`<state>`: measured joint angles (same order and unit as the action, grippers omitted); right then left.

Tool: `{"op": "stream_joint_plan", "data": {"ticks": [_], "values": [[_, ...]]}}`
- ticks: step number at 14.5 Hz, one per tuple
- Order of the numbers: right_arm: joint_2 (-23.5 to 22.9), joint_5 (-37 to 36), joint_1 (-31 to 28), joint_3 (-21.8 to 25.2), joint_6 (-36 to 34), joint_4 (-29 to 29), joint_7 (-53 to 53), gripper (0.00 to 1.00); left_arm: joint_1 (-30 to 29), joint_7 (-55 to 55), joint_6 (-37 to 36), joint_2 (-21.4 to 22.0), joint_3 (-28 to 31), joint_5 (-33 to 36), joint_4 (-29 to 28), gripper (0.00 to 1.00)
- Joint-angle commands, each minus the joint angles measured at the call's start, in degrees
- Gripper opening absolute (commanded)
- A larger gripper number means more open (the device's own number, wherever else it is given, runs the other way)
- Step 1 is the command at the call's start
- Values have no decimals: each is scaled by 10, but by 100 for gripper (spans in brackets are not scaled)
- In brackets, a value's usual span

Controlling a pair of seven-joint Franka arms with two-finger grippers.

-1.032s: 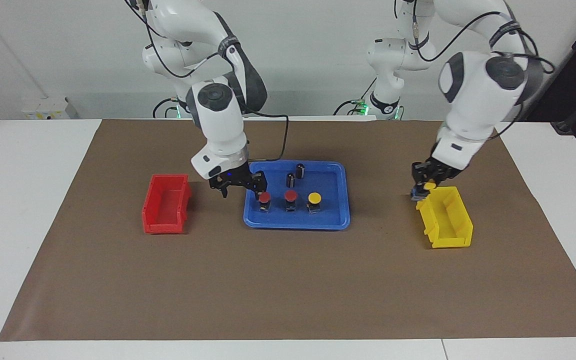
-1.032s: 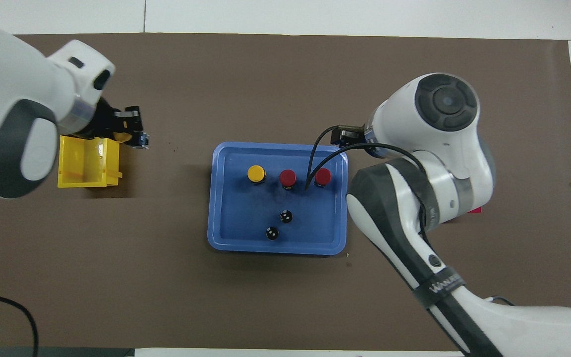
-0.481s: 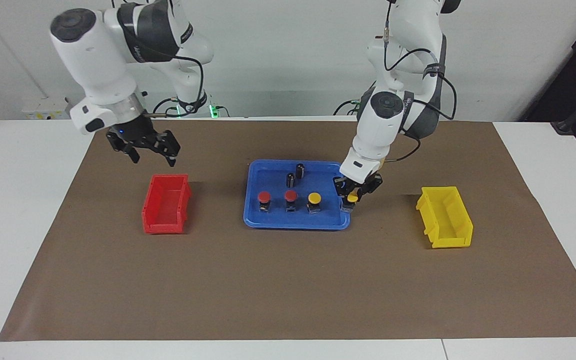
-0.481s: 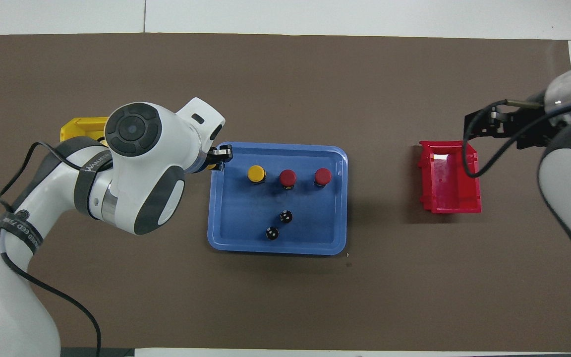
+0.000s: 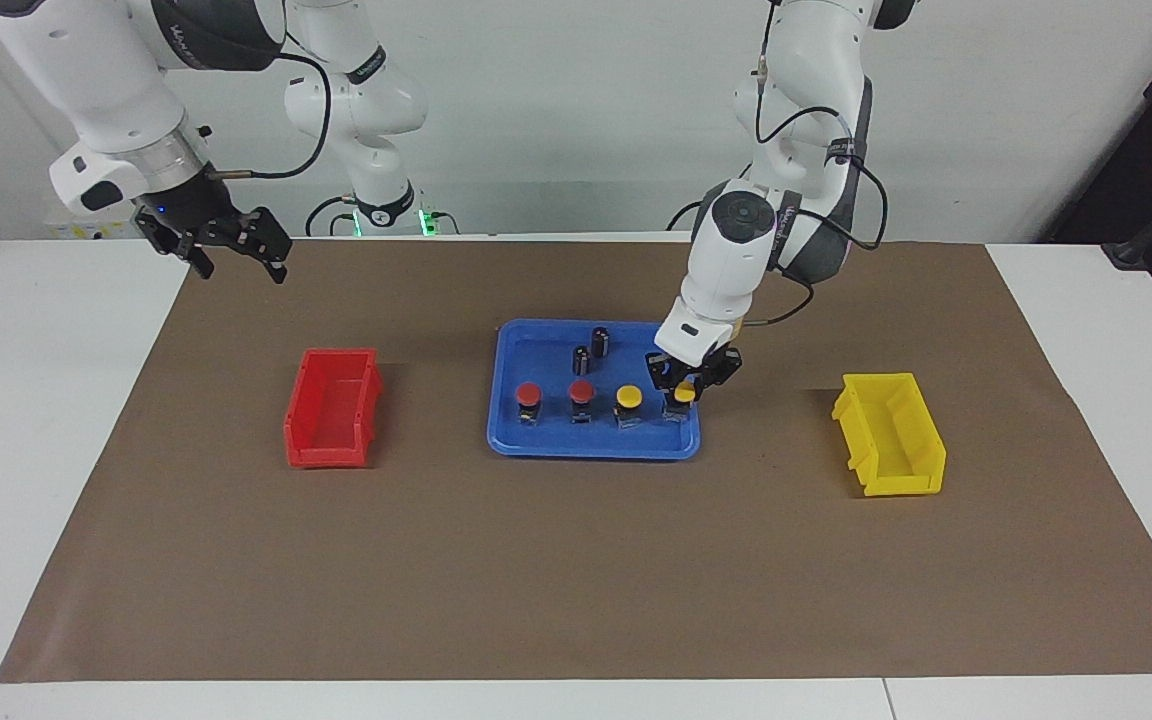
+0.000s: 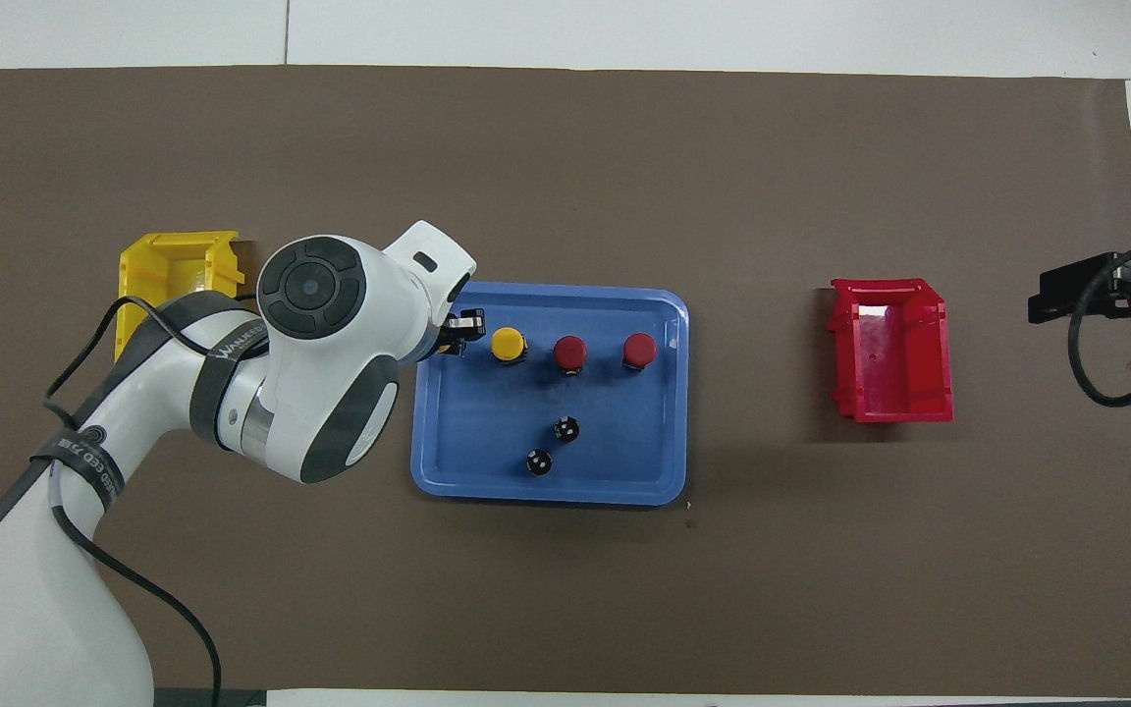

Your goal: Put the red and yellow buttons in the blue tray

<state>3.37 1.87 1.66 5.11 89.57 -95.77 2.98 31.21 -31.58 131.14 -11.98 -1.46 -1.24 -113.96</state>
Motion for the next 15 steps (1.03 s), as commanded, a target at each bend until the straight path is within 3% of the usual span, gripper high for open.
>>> {"op": "stream_joint_plan", "data": {"ticks": [1,4,6,7,9,15], "values": [[-6,-7,-15,8,-35,28,-54,100,10,-3,35,-3,9,-9,-25,18],[-7,-13,-8,23,-34,27,-57,100,10,-3,26,-3,9,-9,-21,66],[-5,-20,-10,18,-33,22,-57,100,10,-2,15,0,9,-9,-19,92],[-3,-20,-13,17,-32,19,-57,100,4,1,-2,5,9,-9,-14,100],[-2,-20,-10,17,-33,18,-57,100,-9,12,-52,20,14,-9,9,100],[1,-19,-4,16,-36,12,-58,100,-106,181,-222,47,23,-3,123,100]]}}
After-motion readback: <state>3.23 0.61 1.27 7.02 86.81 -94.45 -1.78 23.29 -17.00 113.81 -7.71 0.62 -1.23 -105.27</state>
